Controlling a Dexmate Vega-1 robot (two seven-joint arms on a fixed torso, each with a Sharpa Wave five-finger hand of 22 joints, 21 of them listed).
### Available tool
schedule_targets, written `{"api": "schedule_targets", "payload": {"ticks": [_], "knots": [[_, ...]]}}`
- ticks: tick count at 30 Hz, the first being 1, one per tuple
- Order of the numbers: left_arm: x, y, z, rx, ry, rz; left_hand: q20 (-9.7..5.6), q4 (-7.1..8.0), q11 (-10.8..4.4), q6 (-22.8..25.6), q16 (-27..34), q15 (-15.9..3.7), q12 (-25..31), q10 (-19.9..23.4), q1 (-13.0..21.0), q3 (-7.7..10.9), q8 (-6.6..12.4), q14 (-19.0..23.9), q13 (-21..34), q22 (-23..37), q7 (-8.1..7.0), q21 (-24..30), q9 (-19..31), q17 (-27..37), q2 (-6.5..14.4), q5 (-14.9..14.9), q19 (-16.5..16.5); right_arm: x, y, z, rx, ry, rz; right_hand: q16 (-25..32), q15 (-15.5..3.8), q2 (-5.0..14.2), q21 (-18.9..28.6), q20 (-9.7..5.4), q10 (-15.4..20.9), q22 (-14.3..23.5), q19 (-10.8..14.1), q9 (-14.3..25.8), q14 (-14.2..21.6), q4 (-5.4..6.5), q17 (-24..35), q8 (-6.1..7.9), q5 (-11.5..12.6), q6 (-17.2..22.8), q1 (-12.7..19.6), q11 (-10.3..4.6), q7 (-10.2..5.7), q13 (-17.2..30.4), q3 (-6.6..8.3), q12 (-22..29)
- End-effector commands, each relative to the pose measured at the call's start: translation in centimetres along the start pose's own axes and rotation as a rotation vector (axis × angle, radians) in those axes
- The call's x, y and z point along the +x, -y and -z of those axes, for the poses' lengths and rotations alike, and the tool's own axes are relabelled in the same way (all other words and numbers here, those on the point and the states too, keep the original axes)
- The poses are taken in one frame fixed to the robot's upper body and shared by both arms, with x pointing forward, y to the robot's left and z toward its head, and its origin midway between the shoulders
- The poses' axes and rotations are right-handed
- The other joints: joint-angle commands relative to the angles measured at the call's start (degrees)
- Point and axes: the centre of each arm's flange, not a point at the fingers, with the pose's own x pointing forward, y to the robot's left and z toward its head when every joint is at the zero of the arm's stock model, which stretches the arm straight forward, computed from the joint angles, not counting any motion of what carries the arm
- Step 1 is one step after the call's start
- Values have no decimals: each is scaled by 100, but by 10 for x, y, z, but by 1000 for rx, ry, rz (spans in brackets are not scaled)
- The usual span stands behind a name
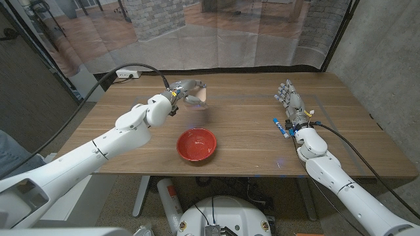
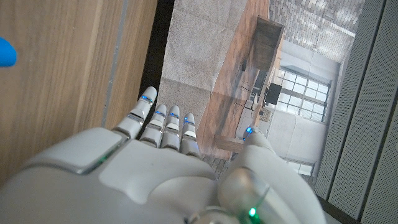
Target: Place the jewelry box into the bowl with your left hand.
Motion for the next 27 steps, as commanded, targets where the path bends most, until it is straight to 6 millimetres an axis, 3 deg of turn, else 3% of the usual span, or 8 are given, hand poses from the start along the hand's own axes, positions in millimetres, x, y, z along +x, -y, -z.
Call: {"api": "schedule_targets", "payload": {"ticks": [1,27], "knots": [[-15,-3,-4,9,29,-6,-1052,205,-7,75,10,-789,15,54,1407,250,49,964,28,16,4,44,17,32,1461,14,625,1,-2,-1,-4,2,1,-23,-14,37,-10,31,46,11,49,8,56,-39,8,-15,-23,50,-5,23,-1,8,0,12],[-38,-3,-7,4,73,-43,-1076,207,-33,103,-48,-798,-6,111,1390,272,65,1018,93,21,-14,93,3,60,1458,10,563,9,-2,-1,-11,-1,9,-25,-14,43,-63,37,43,13,64,8,57,-50,8,-14,-27,54,-10,24,-1,9,-7,6]]}}
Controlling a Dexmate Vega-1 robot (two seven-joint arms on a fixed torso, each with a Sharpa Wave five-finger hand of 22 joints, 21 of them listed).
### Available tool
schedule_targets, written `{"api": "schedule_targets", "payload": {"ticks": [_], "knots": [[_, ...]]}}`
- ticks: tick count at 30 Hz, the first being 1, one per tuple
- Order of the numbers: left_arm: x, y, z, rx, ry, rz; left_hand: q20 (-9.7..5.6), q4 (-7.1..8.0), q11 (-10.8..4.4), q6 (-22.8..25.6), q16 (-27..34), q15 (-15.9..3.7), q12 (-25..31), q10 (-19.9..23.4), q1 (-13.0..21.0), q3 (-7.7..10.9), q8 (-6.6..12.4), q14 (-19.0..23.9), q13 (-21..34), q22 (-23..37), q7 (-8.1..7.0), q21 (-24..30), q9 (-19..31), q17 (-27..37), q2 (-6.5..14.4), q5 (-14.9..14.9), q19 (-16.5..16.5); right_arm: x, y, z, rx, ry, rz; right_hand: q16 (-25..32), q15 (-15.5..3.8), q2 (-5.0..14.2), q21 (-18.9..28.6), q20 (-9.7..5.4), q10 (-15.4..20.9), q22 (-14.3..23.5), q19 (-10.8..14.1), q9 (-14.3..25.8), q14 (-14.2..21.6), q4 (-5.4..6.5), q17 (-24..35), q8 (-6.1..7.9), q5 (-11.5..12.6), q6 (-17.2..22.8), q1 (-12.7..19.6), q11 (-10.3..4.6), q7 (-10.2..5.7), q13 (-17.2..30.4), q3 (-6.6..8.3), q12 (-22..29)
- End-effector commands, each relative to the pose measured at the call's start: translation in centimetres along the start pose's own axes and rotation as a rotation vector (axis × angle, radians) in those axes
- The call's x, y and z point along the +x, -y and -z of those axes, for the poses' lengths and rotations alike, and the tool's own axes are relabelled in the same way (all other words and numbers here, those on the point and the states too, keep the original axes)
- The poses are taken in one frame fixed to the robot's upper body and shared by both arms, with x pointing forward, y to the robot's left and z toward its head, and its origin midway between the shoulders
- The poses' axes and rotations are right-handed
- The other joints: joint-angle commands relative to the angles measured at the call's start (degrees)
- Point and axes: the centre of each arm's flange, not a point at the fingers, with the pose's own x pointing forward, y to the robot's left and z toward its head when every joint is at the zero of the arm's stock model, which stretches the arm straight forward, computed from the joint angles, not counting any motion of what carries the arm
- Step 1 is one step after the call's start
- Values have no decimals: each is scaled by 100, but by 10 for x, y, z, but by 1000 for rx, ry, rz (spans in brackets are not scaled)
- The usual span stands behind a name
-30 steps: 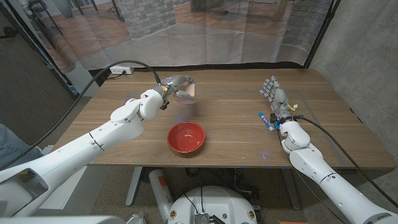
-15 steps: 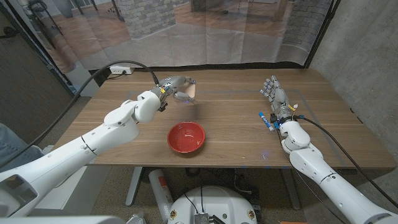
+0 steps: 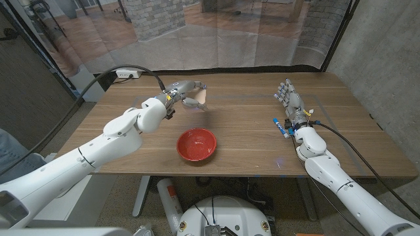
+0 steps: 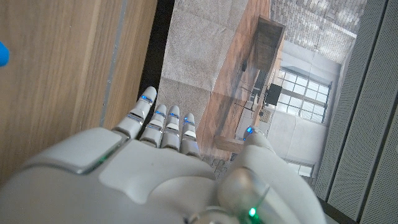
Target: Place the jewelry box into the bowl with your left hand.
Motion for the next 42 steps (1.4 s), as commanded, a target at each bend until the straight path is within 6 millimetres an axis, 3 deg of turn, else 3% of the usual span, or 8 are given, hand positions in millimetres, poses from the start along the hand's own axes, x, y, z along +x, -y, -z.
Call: {"api": "schedule_targets", "payload": {"ticks": [1,23,42], "knots": [[-10,2,-3,5,19,-21,-902,217,-24,67,21,-835,20,41,1382,263,31,940,21,22,-13,49,5,36,1466,37,388,5,1,0,-2,-2,5,-25,-16,43,-22,18,37,13,42,8,58,-28,9,-15,-4,54,-10,26,-1,9,17,3],[-35,5,-24,-27,111,-21,-913,214,-84,117,-26,-850,12,131,1368,280,55,997,77,27,-30,103,-10,61,1450,30,347,9,2,-1,-1,1,2,-29,-13,57,-67,26,46,15,61,8,57,-43,7,-16,-6,54,-1,19,6,9,19,4],[-52,6,-24,-39,114,4,-907,211,-61,134,-77,-854,-20,154,1357,298,64,1009,123,29,-20,147,-24,85,1444,26,303,8,-2,0,1,1,-2,-31,-17,71,-109,31,43,16,75,8,60,-61,5,-15,-7,58,14,23,-1,9,24,0]]}}
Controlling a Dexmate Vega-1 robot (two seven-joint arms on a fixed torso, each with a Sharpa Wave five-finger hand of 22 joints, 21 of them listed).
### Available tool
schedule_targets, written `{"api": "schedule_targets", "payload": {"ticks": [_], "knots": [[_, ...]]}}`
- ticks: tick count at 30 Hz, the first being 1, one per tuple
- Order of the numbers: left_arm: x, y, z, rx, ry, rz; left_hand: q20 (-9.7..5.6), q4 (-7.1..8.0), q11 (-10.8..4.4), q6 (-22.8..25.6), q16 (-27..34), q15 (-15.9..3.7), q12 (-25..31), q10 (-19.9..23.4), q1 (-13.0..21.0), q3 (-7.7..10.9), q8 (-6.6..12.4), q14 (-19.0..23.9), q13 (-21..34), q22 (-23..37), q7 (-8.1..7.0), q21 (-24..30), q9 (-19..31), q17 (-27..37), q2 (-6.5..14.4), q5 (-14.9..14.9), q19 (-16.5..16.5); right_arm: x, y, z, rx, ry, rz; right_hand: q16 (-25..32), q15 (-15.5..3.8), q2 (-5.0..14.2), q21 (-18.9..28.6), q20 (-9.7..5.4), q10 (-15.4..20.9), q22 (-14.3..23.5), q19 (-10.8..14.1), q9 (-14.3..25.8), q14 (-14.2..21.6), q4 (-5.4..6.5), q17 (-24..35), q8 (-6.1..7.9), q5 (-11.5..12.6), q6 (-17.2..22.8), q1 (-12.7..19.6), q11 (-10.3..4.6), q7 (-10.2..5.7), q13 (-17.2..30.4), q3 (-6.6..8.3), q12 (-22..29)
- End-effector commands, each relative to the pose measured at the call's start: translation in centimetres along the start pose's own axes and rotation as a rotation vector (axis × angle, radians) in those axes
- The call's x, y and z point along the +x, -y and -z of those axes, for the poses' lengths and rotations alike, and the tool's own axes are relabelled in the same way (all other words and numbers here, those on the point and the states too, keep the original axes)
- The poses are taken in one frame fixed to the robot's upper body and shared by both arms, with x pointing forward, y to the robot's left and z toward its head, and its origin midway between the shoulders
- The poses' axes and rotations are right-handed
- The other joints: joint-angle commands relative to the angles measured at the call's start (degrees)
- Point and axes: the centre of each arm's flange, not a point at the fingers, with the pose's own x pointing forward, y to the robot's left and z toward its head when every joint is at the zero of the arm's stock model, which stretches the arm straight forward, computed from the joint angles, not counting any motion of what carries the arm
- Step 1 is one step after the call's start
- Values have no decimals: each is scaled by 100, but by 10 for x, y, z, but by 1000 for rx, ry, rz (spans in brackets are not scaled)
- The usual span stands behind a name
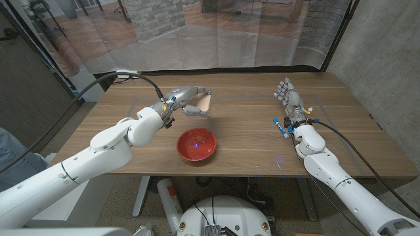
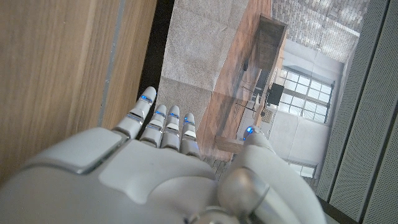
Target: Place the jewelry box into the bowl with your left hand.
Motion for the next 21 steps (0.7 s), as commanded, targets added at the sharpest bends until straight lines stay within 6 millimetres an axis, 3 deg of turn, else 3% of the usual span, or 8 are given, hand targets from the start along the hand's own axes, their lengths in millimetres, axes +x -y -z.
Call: {"api": "schedule_targets", "payload": {"ticks": [1,21], "knots": [[-13,1,-3,-13,14,15,-908,211,-34,35,-14,-881,6,83,1371,298,29,926,33,28,-9,28,3,31,1430,47,301,0,-2,-1,-2,4,-1,-9,-17,71,-29,11,41,17,55,8,60,-39,18,-15,-8,36,15,22,-20,9,0,-1],[-36,6,-14,-17,10,21,-889,212,-78,60,-53,-873,-19,128,1356,314,42,958,76,32,-9,67,-10,56,1424,43,236,6,-1,-3,-1,8,-7,-9,-17,82,-65,13,48,18,71,8,62,-50,19,-14,-11,40,18,18,-20,9,0,0]]}}
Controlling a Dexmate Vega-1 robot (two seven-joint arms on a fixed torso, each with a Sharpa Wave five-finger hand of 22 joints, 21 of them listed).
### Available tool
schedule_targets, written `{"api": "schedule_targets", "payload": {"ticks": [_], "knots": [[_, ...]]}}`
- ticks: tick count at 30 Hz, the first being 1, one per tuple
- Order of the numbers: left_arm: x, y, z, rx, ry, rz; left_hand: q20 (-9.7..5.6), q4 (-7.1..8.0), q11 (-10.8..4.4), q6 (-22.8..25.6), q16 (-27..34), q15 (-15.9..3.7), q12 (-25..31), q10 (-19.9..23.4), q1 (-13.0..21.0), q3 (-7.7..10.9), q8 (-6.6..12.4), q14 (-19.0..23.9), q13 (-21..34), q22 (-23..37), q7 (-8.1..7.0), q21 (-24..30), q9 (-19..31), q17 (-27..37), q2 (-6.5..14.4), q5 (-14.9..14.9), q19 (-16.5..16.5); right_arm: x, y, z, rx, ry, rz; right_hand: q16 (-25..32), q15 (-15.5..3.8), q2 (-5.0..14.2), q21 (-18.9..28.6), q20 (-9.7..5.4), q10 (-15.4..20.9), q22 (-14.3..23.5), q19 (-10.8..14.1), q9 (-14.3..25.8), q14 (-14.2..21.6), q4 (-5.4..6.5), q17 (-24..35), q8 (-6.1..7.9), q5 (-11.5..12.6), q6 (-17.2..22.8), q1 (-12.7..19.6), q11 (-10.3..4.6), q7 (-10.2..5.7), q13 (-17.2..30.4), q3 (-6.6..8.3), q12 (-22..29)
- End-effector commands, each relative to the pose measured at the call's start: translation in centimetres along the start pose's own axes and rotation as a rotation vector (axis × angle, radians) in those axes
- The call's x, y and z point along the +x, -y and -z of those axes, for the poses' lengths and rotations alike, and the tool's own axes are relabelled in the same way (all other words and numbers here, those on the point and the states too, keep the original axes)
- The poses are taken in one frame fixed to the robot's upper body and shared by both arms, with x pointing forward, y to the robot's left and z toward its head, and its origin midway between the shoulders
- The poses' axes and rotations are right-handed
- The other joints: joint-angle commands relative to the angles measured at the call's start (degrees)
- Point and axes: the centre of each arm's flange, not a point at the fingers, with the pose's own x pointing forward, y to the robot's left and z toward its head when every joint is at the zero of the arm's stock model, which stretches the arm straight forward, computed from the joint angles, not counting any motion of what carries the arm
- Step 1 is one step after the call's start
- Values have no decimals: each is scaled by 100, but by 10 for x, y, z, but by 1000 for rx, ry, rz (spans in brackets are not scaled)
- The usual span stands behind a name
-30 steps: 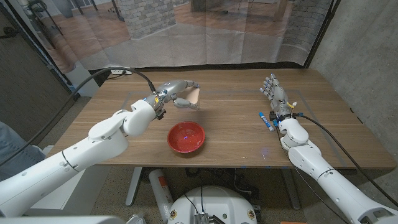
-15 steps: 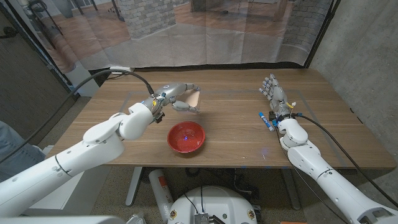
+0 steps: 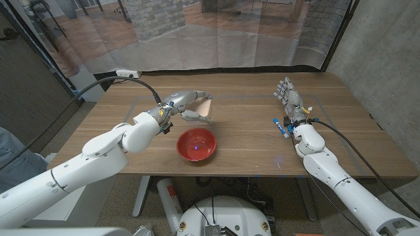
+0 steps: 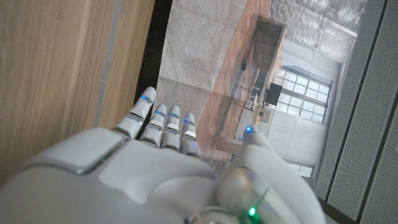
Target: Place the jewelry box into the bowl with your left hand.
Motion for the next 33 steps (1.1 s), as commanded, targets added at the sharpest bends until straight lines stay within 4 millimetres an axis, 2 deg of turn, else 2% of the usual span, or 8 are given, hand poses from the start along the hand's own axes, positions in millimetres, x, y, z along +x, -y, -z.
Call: {"api": "schedule_targets", "payload": {"ticks": [1,31,33], "knots": [[-15,2,-5,2,-9,5,-894,214,-88,65,-1,-881,1,108,1355,315,30,940,30,31,-9,33,19,32,1425,20,226,4,-1,-1,-1,0,-6,-9,-5,44,-14,12,46,18,72,8,53,-33,18,-15,-11,39,-4,13,-19,9,17,-1],[-42,9,-13,16,-28,36,-906,209,-94,118,-56,-907,-39,173,1344,344,52,980,92,35,-30,99,-2,68,1418,18,151,5,3,-3,-4,4,-2,-17,4,60,-82,-11,77,21,75,8,41,-57,16,-8,-16,63,10,34,-9,9,20,7],[-45,10,-12,16,-36,41,-907,208,-128,123,-58,-908,-37,194,1343,346,54,986,96,35,-31,105,-3,71,1418,18,148,4,3,-3,-5,3,-2,-16,1,60,-86,-10,78,21,78,8,44,-58,16,-9,-16,61,11,35,-5,9,20,7]]}}
